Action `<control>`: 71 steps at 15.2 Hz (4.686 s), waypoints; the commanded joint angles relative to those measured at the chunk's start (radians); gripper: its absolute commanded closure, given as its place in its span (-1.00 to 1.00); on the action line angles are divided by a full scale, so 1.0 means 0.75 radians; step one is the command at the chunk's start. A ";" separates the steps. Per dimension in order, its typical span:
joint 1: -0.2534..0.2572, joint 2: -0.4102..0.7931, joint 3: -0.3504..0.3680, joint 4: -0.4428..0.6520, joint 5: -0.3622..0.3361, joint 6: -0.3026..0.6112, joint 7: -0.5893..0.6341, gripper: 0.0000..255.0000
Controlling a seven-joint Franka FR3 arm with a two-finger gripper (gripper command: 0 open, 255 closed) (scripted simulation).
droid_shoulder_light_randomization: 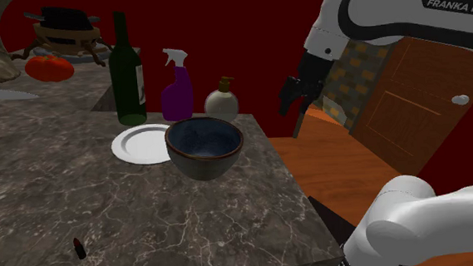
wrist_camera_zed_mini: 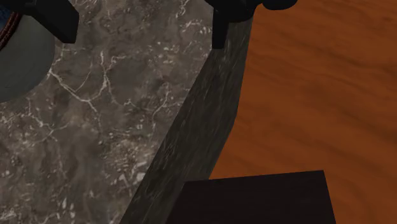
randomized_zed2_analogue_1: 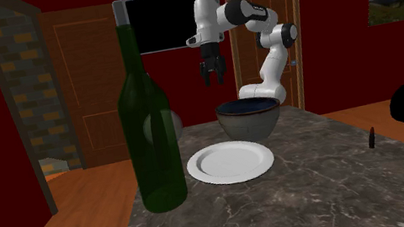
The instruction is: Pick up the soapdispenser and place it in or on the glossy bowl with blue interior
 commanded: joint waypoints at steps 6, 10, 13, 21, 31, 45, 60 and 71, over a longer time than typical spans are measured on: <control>-0.003 0.277 0.023 0.199 -0.002 0.079 0.029 -1.00; -0.007 0.494 0.039 0.387 -0.010 0.109 0.056 -1.00; -0.010 0.656 0.049 0.546 -0.021 0.112 0.077 -1.00; -0.010 1.106 0.069 1.073 -0.062 0.035 0.137 -1.00; -0.008 1.123 0.071 0.958 -0.064 0.166 0.139 -1.00; -0.008 1.122 0.070 0.957 -0.064 0.167 0.138 1.00; -0.007 1.190 0.071 1.281 -0.068 -0.089 0.147 1.00; -0.003 1.322 0.073 1.671 -0.075 -0.347 0.157 1.00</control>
